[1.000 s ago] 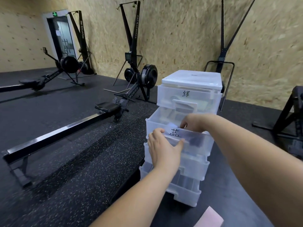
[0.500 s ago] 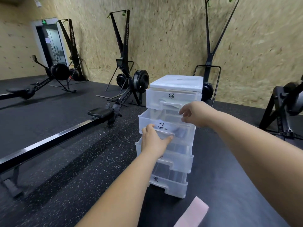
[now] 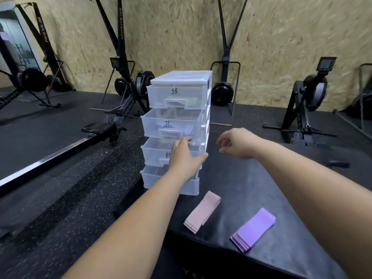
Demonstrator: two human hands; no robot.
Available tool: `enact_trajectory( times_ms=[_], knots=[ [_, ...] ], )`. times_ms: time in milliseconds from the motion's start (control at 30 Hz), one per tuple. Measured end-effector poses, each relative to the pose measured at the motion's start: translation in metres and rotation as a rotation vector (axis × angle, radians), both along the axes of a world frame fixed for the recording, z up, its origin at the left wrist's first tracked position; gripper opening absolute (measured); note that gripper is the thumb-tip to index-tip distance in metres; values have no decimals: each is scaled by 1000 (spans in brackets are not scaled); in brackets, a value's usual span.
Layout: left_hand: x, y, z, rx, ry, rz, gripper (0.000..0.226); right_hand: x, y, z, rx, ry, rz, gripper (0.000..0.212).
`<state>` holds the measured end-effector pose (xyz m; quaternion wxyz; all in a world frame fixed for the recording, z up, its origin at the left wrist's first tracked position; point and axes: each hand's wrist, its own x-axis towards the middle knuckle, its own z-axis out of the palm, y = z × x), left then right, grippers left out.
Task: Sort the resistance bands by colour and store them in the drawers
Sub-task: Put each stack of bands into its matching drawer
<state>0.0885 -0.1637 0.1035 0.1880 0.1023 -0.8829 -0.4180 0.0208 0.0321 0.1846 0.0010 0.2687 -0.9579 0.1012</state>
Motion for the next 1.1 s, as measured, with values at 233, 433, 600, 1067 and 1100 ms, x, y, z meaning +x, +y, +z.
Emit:
enact_trajectory(
  times_ms=[233,433,600,1067,1100],
  knots=[
    [30,45,-41,-76,-41,-194,66,37,48,-47,16,-78,-46,30],
    [42,74,-77,-126,-118,-305,61,52,84,-88,-8,-134,-124,29],
    [46,85,-101,-178,-178,-370,62,56,95,-121,-12,-183,-171,31],
    [43,116,-146,-180,-222,-389,48,60,116,-193,-23,-217,-282,41],
    [41,114,-148,-188,-197,-351,45,59,112,-197,-27,-220,-279,42]
  ],
)
